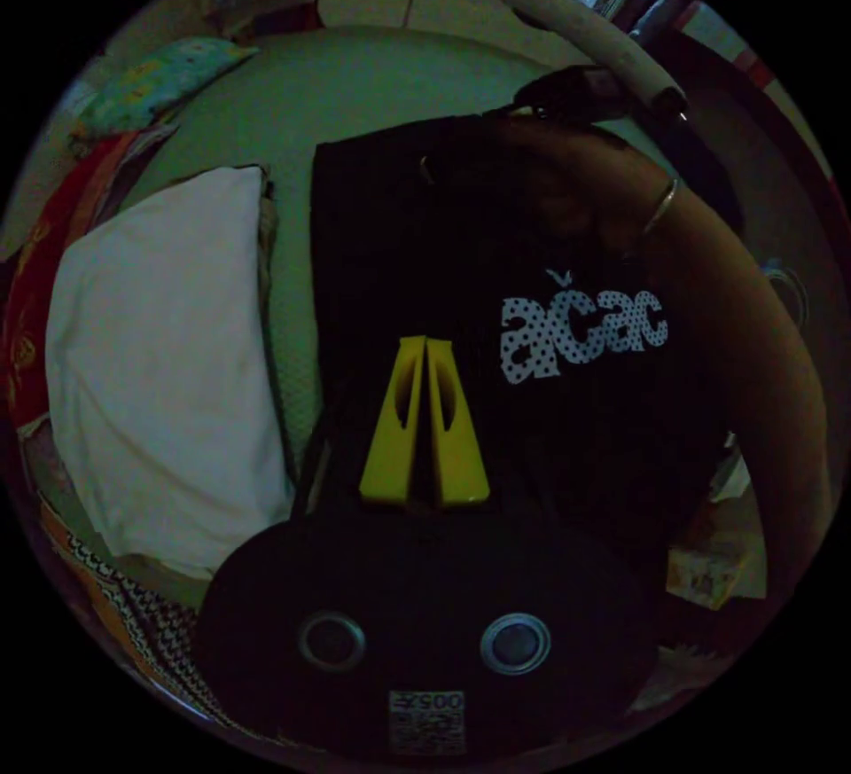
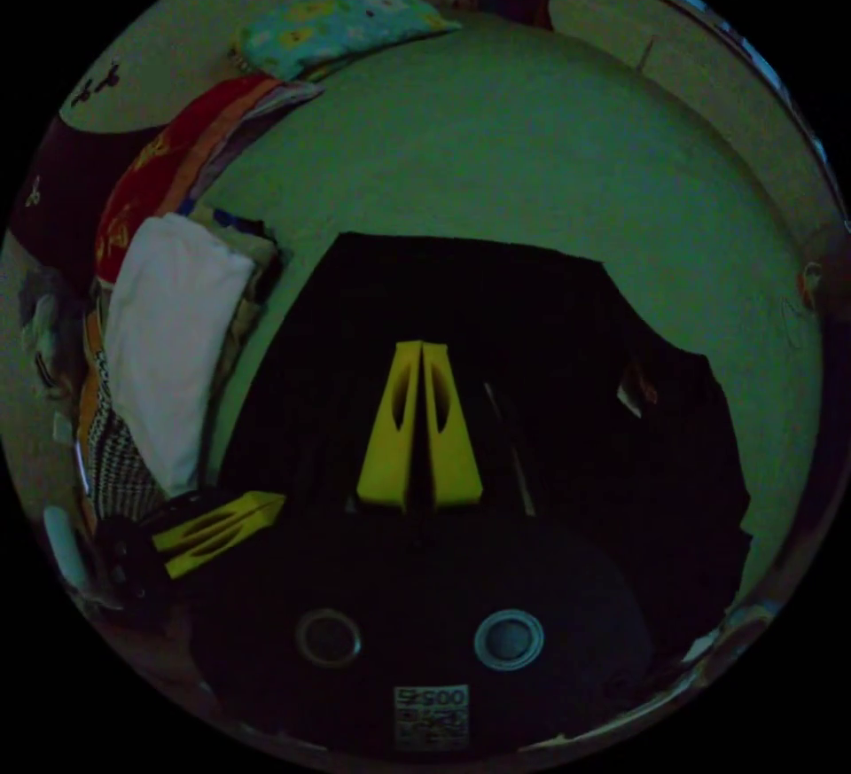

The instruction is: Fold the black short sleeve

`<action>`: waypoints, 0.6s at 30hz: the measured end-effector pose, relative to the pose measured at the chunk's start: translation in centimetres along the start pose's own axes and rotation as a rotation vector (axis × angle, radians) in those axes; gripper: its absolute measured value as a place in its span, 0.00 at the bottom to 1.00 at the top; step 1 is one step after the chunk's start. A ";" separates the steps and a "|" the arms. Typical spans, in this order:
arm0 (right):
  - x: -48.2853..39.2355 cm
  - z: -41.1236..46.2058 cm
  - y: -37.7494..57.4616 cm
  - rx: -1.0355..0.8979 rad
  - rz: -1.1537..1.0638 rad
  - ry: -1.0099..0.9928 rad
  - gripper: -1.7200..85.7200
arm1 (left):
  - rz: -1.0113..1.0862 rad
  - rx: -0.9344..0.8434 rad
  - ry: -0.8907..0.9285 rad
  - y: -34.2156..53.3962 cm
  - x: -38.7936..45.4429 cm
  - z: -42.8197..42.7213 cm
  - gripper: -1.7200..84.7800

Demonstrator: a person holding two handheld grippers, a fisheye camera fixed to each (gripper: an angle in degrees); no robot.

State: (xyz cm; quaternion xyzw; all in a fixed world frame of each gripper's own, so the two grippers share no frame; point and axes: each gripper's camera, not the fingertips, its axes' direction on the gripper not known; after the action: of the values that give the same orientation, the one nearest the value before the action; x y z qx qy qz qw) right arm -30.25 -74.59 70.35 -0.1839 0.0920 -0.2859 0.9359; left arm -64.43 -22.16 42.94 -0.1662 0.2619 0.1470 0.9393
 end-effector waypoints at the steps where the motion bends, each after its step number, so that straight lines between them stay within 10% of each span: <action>1: 0.4 -1.1 1.3 0.030 -0.023 0.007 0.01 | 0.010 0.007 0.020 -0.1 0.3 0.2 0.01; 18: 9.4 -6.6 14.9 0.031 -0.096 0.205 0.00 | 0.152 -0.119 0.032 -5.6 13.7 11.4 0.01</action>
State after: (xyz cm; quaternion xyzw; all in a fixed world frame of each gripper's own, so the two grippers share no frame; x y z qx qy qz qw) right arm -16.86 -70.42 57.81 -0.1435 0.1737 -0.3492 0.9096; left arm -46.11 -20.22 46.03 -0.2038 0.2796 0.2305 0.9095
